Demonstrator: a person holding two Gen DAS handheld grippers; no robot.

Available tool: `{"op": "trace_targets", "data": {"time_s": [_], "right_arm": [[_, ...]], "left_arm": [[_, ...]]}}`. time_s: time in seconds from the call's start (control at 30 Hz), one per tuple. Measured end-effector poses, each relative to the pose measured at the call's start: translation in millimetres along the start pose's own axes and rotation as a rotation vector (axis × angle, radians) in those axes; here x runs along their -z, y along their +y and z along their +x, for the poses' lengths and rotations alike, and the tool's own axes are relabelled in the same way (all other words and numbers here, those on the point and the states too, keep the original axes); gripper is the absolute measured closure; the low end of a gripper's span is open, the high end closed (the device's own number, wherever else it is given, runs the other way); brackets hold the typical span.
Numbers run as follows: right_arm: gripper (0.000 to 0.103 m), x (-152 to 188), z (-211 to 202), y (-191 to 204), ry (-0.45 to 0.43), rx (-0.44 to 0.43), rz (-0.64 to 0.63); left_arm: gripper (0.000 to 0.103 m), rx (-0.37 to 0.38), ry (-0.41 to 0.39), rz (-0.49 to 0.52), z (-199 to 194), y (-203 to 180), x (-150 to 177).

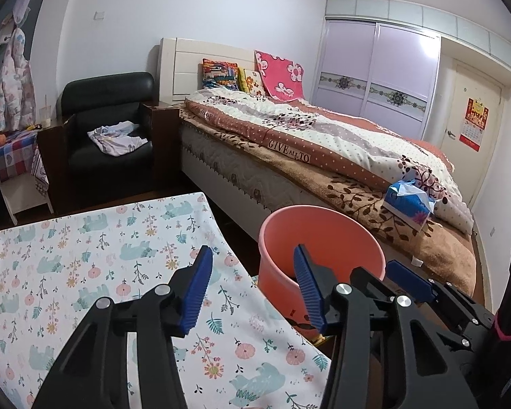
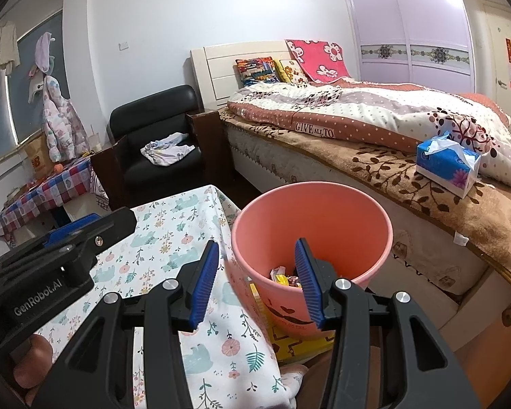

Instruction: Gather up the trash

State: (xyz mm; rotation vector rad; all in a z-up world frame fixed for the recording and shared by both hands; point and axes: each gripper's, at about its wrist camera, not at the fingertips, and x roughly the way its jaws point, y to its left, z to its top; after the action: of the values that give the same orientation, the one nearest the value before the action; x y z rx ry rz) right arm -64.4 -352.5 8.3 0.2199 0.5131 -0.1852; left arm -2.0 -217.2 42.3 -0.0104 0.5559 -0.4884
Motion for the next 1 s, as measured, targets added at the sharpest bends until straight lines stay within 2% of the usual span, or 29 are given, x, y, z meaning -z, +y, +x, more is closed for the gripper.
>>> {"op": "trace_targets", "data": {"time_s": [1.0], "right_arm": [[0.056, -6.7, -19.4, 11.1, -0.050, 0.009, -0.006]], "left_arm": [[0.055, -0.058, 0.027, -0.047, 15.0, 20.8, 6.7]]}}
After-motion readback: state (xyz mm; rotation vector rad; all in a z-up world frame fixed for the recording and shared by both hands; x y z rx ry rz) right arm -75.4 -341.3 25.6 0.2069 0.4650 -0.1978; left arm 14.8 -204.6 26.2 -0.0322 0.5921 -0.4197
